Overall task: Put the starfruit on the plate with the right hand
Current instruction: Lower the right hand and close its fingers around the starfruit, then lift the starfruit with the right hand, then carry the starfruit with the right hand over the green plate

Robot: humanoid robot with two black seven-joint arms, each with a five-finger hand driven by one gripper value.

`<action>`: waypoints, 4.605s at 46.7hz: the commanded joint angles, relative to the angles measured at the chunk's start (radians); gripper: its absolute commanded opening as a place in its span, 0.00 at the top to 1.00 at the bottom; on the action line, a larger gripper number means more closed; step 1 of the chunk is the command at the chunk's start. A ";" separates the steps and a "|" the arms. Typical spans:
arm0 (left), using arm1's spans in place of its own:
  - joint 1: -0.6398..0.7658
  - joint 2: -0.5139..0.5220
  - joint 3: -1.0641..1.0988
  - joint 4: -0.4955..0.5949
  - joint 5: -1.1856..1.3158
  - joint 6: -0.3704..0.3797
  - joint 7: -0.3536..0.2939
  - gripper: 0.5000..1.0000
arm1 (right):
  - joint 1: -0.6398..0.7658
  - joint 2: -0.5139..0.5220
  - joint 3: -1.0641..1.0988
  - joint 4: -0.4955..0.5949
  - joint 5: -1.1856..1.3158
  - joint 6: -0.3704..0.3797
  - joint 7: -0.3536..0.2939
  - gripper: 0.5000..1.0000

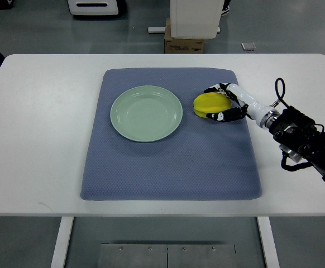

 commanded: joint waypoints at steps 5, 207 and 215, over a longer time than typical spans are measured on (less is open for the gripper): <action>0.000 0.000 0.000 0.001 0.000 0.000 0.000 0.00 | 0.010 0.001 0.003 0.001 0.001 0.002 0.000 1.00; 0.000 0.000 0.000 0.001 0.000 0.000 0.000 0.00 | 0.142 0.111 -0.124 0.010 0.000 0.180 0.000 1.00; 0.000 0.000 0.000 0.001 0.000 0.000 0.000 0.00 | 0.145 0.111 -0.147 0.010 -0.002 0.150 0.000 1.00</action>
